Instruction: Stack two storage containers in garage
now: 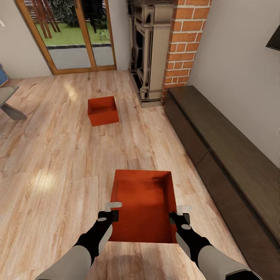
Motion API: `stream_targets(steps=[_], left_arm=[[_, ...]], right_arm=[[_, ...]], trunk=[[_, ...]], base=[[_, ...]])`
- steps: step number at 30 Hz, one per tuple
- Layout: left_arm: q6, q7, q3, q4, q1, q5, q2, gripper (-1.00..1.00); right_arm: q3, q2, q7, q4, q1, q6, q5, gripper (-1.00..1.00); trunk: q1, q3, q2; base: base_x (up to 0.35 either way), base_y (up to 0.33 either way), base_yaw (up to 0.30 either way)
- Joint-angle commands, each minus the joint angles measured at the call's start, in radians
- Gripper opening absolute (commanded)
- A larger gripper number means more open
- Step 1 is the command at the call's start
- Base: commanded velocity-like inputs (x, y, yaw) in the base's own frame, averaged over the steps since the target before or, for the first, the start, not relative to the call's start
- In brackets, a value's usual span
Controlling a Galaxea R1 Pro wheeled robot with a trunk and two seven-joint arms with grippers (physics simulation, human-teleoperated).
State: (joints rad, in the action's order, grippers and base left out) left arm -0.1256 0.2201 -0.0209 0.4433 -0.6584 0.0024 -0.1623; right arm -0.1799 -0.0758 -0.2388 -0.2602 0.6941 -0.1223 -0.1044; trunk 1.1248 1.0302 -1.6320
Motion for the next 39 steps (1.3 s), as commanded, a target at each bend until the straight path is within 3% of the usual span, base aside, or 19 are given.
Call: stream_targets(steps=[1,39], left_arm=[[-0.006,0.008,-0.004,0.001,0.0,0.002,-0.001,-1.0],[-0.006,0.008,-0.003,0.0,0.0,0.009,-0.001,-1.0]], right_arm=[[-0.012,-0.001,0.007,-0.001,0.001,-0.002,-0.009,-1.0],[-0.012,-0.003,0.004,-0.001,0.001,-0.003,-0.005,-1.0]], trunk=[[-0.004,-0.003,0.007],[-0.15,-0.122,0.273]], base=[[0.0,0.0,0.0],[0.0,0.0,0.0]])
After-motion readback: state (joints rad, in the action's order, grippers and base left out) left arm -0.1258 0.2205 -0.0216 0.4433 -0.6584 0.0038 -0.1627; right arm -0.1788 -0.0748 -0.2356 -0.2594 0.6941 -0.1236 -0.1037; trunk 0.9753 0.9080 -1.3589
